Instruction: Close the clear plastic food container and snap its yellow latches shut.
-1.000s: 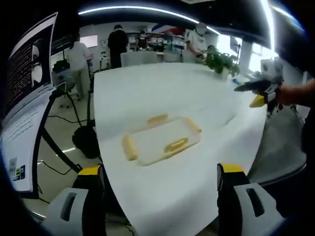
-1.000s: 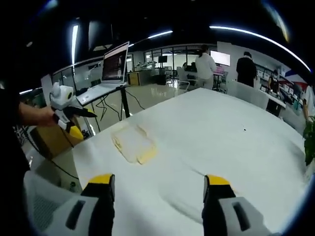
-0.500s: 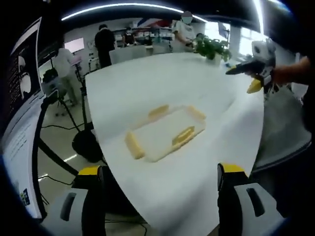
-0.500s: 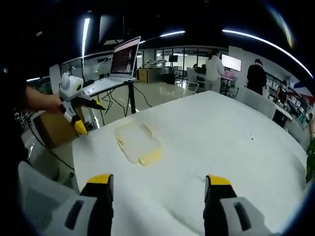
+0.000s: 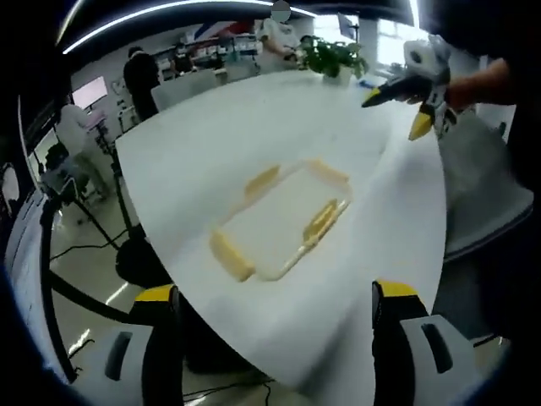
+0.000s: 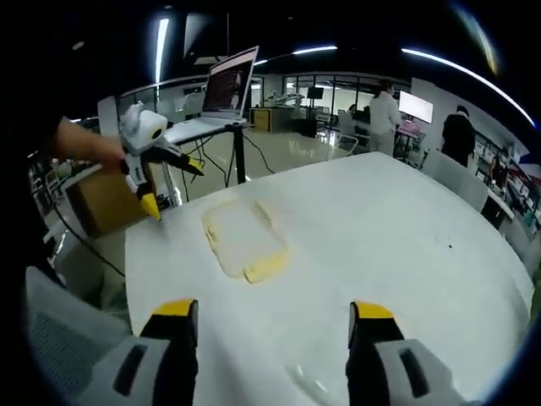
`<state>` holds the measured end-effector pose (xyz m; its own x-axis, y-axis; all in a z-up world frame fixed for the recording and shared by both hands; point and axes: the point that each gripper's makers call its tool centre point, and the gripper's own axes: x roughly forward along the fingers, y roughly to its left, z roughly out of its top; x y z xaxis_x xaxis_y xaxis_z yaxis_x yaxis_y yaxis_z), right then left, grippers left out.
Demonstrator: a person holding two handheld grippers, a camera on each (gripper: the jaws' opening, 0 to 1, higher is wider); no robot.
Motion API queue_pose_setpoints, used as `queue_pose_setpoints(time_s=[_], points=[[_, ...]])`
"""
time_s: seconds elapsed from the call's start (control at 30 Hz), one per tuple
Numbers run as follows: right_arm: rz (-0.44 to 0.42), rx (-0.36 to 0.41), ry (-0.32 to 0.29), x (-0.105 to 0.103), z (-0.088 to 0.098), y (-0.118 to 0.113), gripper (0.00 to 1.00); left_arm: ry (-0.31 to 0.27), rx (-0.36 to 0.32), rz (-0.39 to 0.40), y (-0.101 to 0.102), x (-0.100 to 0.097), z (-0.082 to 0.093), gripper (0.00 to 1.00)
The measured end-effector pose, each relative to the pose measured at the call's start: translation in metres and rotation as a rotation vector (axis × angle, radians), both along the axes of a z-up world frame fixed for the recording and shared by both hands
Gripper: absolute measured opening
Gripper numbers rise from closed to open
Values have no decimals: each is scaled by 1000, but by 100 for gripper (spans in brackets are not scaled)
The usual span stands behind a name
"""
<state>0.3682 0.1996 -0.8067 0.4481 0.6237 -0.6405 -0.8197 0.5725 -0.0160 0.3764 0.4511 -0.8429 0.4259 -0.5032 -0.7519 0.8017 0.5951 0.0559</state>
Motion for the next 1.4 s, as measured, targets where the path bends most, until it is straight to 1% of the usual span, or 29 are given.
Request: queue_pose_setpoints(time_s=[0.07,0.13,0.27,0.37,0.4,0.5,0.67,0.83,0.93,1.0,1.03,1.07,1.1,1.23,1.4], points=[[12,-5,2,2,-1,2,72,0,28,-48,-1,1,-3,92],[19,-9,6,6,-1,3,71,-18,82,-84,2,5,-5,92],[43,-19,2,10,-2,7,71,-4,64,-102,-3,8,-5,91],[77,-40,-15,13,-4,8,66,6,63,-127,-5,11,-7,88],[81,-35,-15,13,-4,10,66,10,66,-132,-5,12,-9,88],[93,-26,3,16,-5,15,69,22,67,-157,-7,14,-12,89],[126,-60,21,19,-13,17,66,39,76,-180,-6,18,-13,87],[150,-87,11,22,-16,22,59,49,82,-194,-6,18,-14,85],[160,-85,25,24,-18,26,60,55,86,-211,-6,17,-14,84],[164,-82,27,26,-18,28,60,54,96,-207,-3,20,-16,82],[176,-91,29,26,-21,28,60,68,101,-213,-3,20,-17,81],[183,-97,32,25,-22,29,60,71,100,-220,-3,19,-18,80],[202,-109,34,24,-25,29,60,61,107,-225,-3,21,-18,79],[235,-127,40,25,-30,30,61,61,116,-239,-5,26,-18,80],[266,-139,41,27,-35,34,62,66,137,-257,-10,32,-17,85]])
